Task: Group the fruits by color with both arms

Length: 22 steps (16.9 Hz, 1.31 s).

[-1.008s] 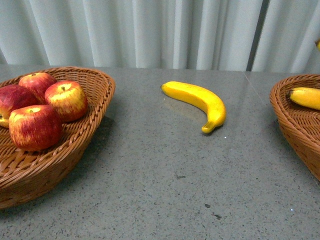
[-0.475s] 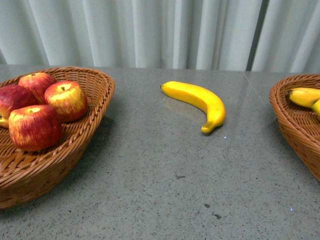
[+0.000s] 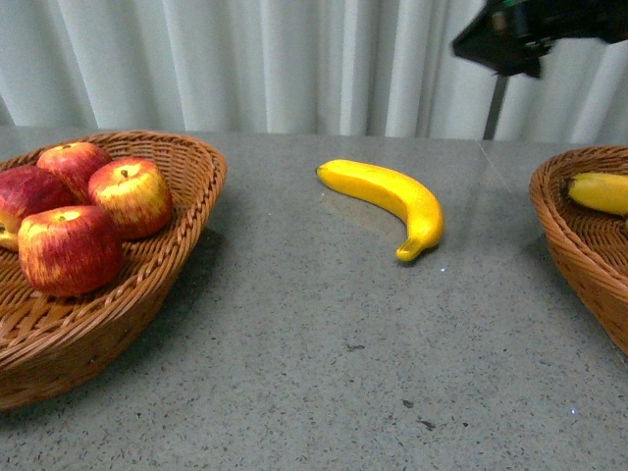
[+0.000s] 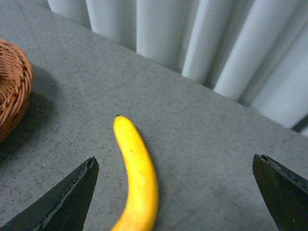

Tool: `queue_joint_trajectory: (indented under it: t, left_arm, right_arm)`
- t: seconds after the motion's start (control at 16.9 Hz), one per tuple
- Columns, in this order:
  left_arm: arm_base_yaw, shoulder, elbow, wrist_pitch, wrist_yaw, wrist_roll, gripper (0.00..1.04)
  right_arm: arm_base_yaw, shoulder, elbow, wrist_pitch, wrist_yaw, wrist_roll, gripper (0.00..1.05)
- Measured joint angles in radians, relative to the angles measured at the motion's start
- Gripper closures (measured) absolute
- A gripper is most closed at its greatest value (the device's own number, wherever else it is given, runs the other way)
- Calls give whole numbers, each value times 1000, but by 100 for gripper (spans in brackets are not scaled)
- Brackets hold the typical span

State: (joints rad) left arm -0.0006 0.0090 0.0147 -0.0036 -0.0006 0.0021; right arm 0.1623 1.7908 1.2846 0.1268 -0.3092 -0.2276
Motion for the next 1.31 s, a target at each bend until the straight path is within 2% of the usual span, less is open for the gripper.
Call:
queue_joint_trajectory:
  t: [0.12,0.3,0.77,1.19,1.31]
  left_arm:
    - [0,0,0,0,0,0,7]
    - [0,0,0,0,0,0,7]
    - [0,0,0,0,0,0,7]
    - [0,0,0,0,0,0,7]
    - [0,0,0,0,0,0,7]
  right_arm:
    - [74,130,114,-53,29,26,7]
    - [126,261,230,-108,72,44,7]
    - [134,403,320,-224,103,-10,7]
    - [173,472,377,-283,227,-16,7]
    - [179,473,377,-298,238,-27,28]
